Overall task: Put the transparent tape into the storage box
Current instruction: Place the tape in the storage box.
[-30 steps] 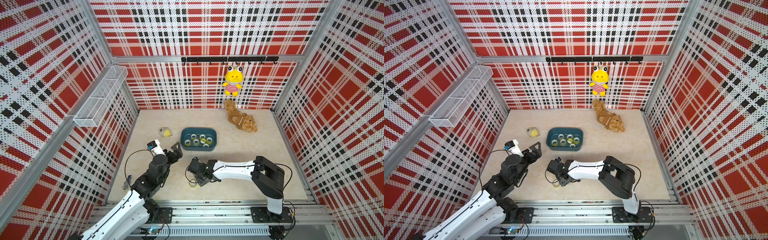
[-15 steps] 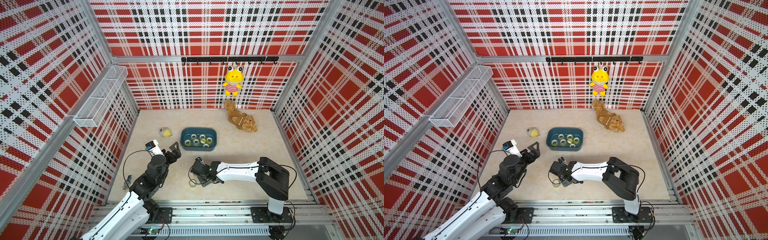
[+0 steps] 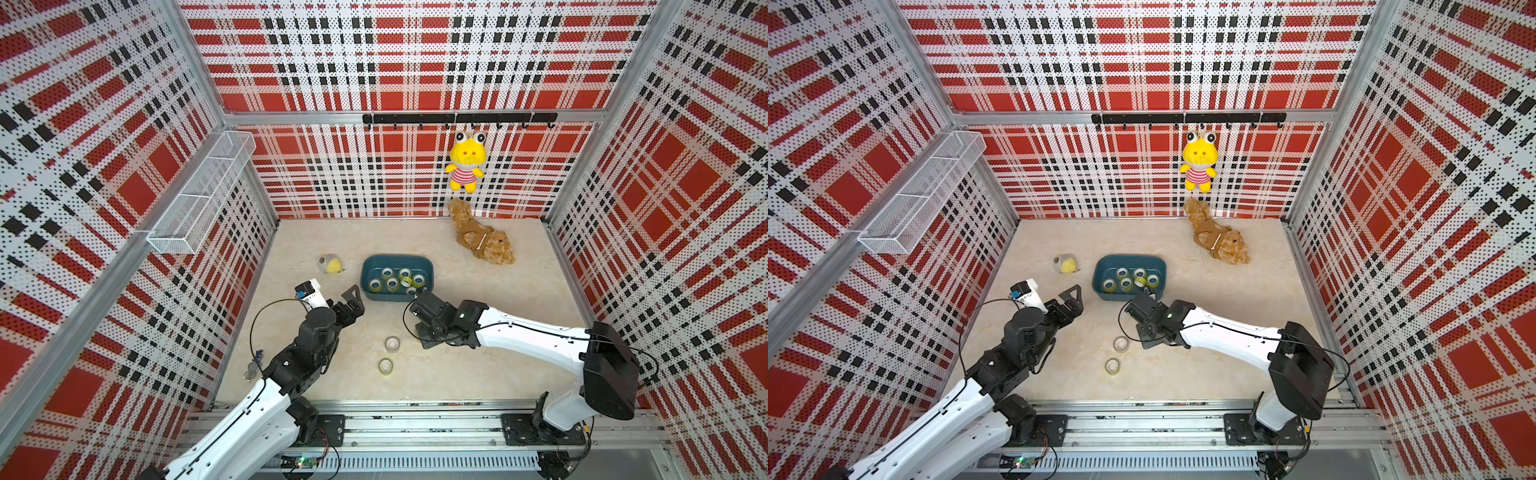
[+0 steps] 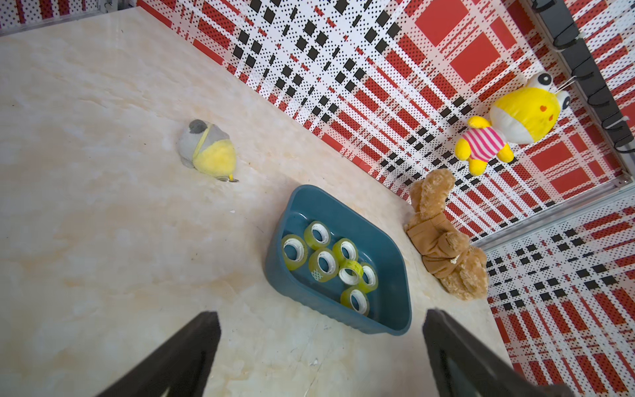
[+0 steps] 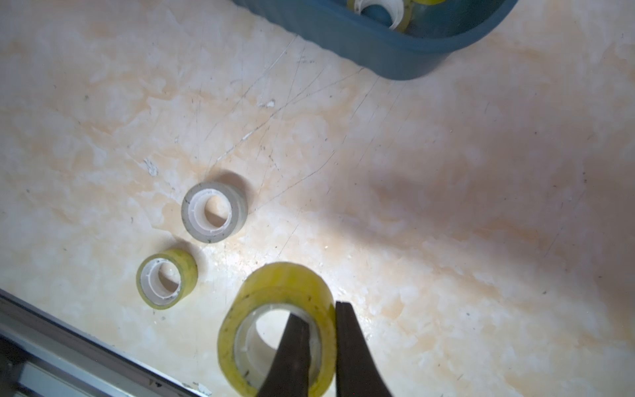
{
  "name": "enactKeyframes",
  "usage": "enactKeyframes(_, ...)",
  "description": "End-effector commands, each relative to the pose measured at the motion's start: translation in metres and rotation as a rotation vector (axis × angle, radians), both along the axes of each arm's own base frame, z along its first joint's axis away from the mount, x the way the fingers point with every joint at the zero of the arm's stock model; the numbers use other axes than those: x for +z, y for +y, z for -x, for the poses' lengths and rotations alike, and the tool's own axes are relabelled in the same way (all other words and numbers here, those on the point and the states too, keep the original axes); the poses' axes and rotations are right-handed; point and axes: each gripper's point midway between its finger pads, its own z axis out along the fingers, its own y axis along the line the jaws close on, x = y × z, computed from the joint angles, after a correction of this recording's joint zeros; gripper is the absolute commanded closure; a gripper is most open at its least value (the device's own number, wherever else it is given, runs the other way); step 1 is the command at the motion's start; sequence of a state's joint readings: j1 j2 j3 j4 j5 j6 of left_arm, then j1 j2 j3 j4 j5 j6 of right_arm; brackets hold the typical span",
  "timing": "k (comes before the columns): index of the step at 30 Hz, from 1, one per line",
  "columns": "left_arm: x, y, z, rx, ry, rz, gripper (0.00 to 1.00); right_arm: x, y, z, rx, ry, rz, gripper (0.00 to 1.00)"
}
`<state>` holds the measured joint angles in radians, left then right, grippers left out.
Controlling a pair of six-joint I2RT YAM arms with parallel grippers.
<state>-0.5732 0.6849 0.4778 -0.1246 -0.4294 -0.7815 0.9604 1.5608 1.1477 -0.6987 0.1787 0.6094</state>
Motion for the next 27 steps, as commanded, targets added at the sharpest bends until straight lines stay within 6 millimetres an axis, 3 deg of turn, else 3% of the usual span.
enactKeyframes(1,0.009,-0.005,-0.003,-0.016,-0.025,0.014,0.01,0.021,0.011,-0.022,0.039,-0.012,-0.074,1.0)
enactKeyframes(9,0.008,-0.011,-0.007,-0.038,-0.024,0.014,0.01,0.046,0.038,-0.109,0.023,-0.084,-0.122,1.0)
enactKeyframes(15,0.007,-0.01,-0.008,-0.045,-0.025,0.021,0.01,0.026,0.063,-0.169,0.028,-0.075,-0.102,1.0)
enactKeyframes(18,0.006,-0.007,-0.008,-0.047,-0.025,0.024,0.01,0.012,0.071,-0.191,0.03,-0.073,-0.066,0.92)
enactKeyframes(21,0.006,-0.004,-0.008,-0.043,-0.027,0.031,0.01,-0.002,0.083,-0.204,0.048,-0.047,-0.076,0.78)
enactKeyframes(24,0.005,-0.002,-0.009,-0.045,-0.025,0.033,0.01,-0.01,0.089,-0.209,0.052,-0.025,-0.088,0.49)
enactKeyframes(27,0.003,-0.002,-0.01,-0.052,-0.016,0.031,0.01,-0.005,0.086,-0.207,0.04,-0.034,-0.097,0.44)
